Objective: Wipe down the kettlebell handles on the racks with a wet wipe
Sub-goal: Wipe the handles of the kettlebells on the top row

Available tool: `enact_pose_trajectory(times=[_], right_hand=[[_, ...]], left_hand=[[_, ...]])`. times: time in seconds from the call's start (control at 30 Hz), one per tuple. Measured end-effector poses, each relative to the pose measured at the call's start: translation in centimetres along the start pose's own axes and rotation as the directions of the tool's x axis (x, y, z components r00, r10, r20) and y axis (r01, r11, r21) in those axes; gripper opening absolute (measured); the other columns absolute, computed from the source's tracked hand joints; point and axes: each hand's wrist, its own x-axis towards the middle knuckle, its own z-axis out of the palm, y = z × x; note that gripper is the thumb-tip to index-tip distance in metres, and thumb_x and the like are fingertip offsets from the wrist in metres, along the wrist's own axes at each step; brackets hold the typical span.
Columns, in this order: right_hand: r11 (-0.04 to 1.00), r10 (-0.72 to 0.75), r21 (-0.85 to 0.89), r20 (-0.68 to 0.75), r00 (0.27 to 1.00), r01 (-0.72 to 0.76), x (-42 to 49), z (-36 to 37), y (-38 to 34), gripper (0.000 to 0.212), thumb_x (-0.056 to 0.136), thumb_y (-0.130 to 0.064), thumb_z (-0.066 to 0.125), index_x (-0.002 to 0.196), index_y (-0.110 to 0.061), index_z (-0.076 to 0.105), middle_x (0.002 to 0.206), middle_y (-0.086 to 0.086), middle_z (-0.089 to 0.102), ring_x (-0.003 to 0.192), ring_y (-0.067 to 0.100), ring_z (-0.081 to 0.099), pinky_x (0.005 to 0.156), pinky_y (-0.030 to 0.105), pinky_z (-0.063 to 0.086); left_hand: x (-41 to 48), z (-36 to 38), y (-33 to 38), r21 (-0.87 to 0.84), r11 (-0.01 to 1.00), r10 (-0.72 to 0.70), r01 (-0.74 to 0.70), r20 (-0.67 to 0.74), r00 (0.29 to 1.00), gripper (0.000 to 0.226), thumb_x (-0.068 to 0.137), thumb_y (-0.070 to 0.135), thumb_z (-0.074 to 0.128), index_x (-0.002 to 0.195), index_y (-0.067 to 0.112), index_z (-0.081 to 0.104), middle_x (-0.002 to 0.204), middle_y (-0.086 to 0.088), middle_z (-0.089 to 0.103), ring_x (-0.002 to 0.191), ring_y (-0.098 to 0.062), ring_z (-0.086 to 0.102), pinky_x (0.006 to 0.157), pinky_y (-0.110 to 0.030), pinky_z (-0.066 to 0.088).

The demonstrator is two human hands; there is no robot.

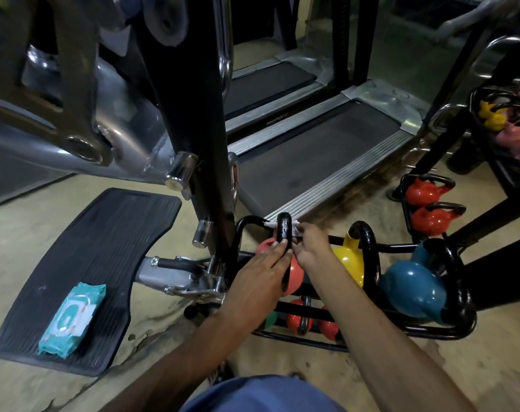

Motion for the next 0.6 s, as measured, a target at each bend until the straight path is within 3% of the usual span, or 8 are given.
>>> enact_pose_trajectory(times=[0.07,0.17,0.23,0.33,0.4,0.47,0.53,0.6], right_hand=[[0.998,-0.066,-0.01,-0.033,0.997,0.066,-1.1,0.2,-0.1,0.022,0.091,0.009,0.05,0.072,0.001,0.058,0.061,0.015,0.061,0.047,0.019,0.063,0.046,0.023,0.052],[0.89,-0.32,-0.337,0.018,0.947,0.307,-2.0,-1.1,0.9,0.011,0.091,-0.007,0.067,0.083,-0.009,0.074,0.08,0.009,0.074,0.079,0.023,0.07,0.07,0.033,0.057],[0.629,-0.529,-0.588,0.155,0.835,0.508,-2.5,-2.1,1.5,0.01,0.096,-0.021,0.068,0.096,-0.018,0.077,0.092,-0.002,0.074,0.088,0.009,0.069,0.08,0.023,0.054],[0.202,-0.685,-0.666,0.428,0.59,0.718,-1.9,-1.4,0.5,0.012,0.098,-0.021,0.065,0.101,-0.019,0.076,0.095,-0.006,0.067,0.09,0.002,0.06,0.081,0.009,0.043],[0.013,-0.583,-0.68,0.59,0.559,0.733,-0.1,-0.5,-0.9,0.016,0.098,-0.018,0.062,0.092,-0.01,0.074,0.09,0.004,0.068,0.087,0.015,0.062,0.079,0.025,0.046],[-0.126,-0.342,-0.694,0.701,0.626,0.709,1.8,0.6,-3.0,0.021,0.098,-0.017,0.058,0.085,-0.006,0.069,0.085,0.013,0.069,0.083,0.03,0.064,0.072,0.037,0.044],[-0.287,-0.087,-0.642,0.757,0.648,0.711,2.8,1.7,-5.2,0.021,0.099,-0.018,0.055,0.088,-0.008,0.07,0.087,0.014,0.071,0.083,0.034,0.066,0.071,0.038,0.045],[-0.442,0.098,-0.513,0.787,0.609,0.735,2.9,2.8,-6.6,0.02,0.096,-0.019,0.055,0.087,-0.009,0.071,0.085,0.014,0.071,0.078,0.034,0.066,0.067,0.037,0.046]], left_hand=[[0.0,-0.2,0.0,-0.009,1.0,0.011,-0.011,-0.007,1.0,0.072,0.09,0.014,0.068,0.154,0.016,0.035,0.162,-0.004,0.03,0.15,-0.019,0.027,0.12,-0.031,0.015],[0.0,-0.4,0.0,-0.039,0.999,0.012,-0.012,-0.001,1.0,0.073,0.091,0.011,0.064,0.156,0.017,0.031,0.164,-0.004,0.027,0.15,-0.019,0.027,0.123,-0.036,0.026],[-0.1,-0.5,0.1,-0.047,0.999,0.01,-0.011,-0.022,1.0,0.072,0.092,0.011,0.063,0.156,0.016,0.031,0.163,-0.004,0.028,0.149,-0.019,0.028,0.122,-0.035,0.027],[0.0,-0.4,0.1,-0.038,0.999,0.025,-0.026,-0.04,0.999,0.068,0.09,0.012,0.066,0.153,0.013,0.039,0.159,-0.007,0.036,0.146,-0.021,0.035,0.12,-0.032,0.024],[0.0,-0.5,0.1,-0.025,0.999,0.022,-0.023,-0.03,0.999,0.07,0.089,0.014,0.069,0.153,0.012,0.038,0.16,-0.008,0.035,0.147,-0.021,0.034,0.119,-0.03,0.019],[-0.1,-0.7,0.3,-0.005,1.0,0.02,-0.02,-0.017,1.0,0.074,0.092,0.018,0.067,0.156,0.013,0.03,0.164,-0.007,0.026,0.15,-0.02,0.026,0.119,-0.029,0.011],[-0.2,-0.8,0.5,0.016,1.0,0.025,-0.025,-0.013,1.0,0.078,0.093,0.018,0.067,0.158,0.014,0.025,0.166,-0.007,0.02,0.152,-0.02,0.02,0.118,-0.029,0.003],[-0.1,-1.0,0.5,0.03,0.999,0.026,-0.026,-0.011,1.0,0.079,0.093,0.018,0.067,0.159,0.014,0.024,0.166,-0.007,0.018,0.152,-0.021,0.02,0.116,-0.028,0.002]])
